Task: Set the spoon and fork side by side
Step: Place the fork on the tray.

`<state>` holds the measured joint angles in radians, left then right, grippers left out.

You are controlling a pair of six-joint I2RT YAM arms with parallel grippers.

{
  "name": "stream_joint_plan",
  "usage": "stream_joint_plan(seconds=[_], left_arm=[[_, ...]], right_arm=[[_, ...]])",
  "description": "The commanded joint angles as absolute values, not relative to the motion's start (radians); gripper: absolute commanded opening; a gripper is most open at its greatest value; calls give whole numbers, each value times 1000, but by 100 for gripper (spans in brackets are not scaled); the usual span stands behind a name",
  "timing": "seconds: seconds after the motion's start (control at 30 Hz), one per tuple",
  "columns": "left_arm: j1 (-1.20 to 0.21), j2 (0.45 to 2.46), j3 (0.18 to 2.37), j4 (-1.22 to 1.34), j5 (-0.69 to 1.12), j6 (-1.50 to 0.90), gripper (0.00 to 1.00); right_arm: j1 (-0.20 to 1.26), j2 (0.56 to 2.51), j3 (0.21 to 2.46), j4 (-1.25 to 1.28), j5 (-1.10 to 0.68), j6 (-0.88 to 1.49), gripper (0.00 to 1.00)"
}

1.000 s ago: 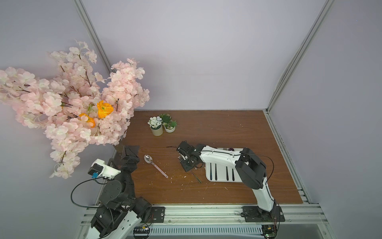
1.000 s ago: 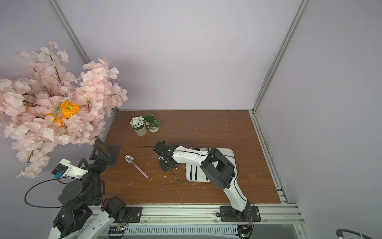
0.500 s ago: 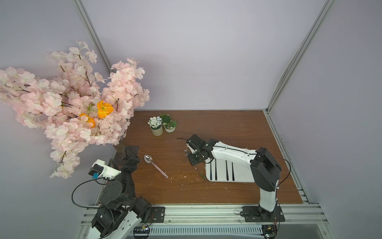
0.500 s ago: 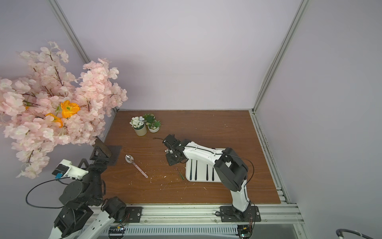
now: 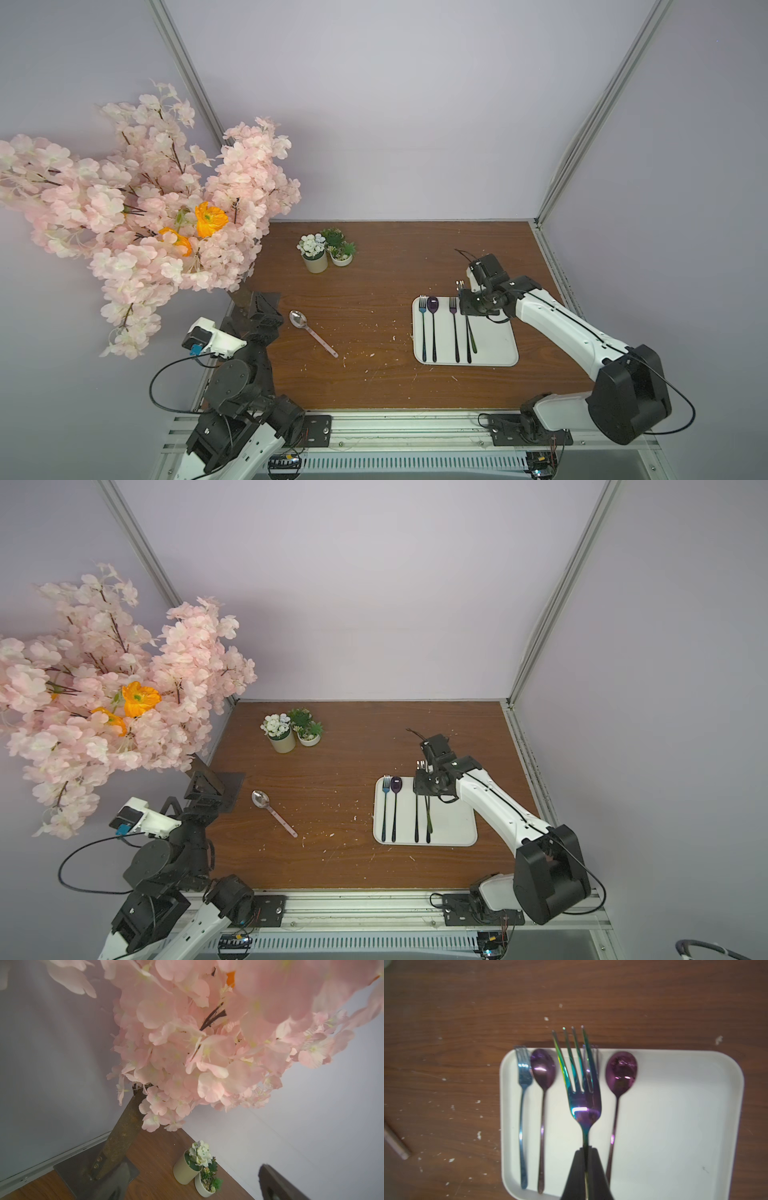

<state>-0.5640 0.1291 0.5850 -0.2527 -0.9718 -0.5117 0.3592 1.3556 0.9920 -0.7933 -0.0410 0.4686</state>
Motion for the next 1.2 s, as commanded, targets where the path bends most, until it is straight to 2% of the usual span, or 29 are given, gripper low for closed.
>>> stream_joint_plan(seconds=[0.0, 0.5, 1.17], left_arm=[[-554, 139, 576, -232, -966, -492, 100], [-555, 148, 573, -245, -962, -499, 100], [-555, 160, 574, -253, -959, -510, 100]], right_arm=[[273, 1317, 927, -816, -52, 415, 0], [129, 1380, 804, -651, -142, 320, 0], [94, 1463, 771, -570, -162, 318, 0]])
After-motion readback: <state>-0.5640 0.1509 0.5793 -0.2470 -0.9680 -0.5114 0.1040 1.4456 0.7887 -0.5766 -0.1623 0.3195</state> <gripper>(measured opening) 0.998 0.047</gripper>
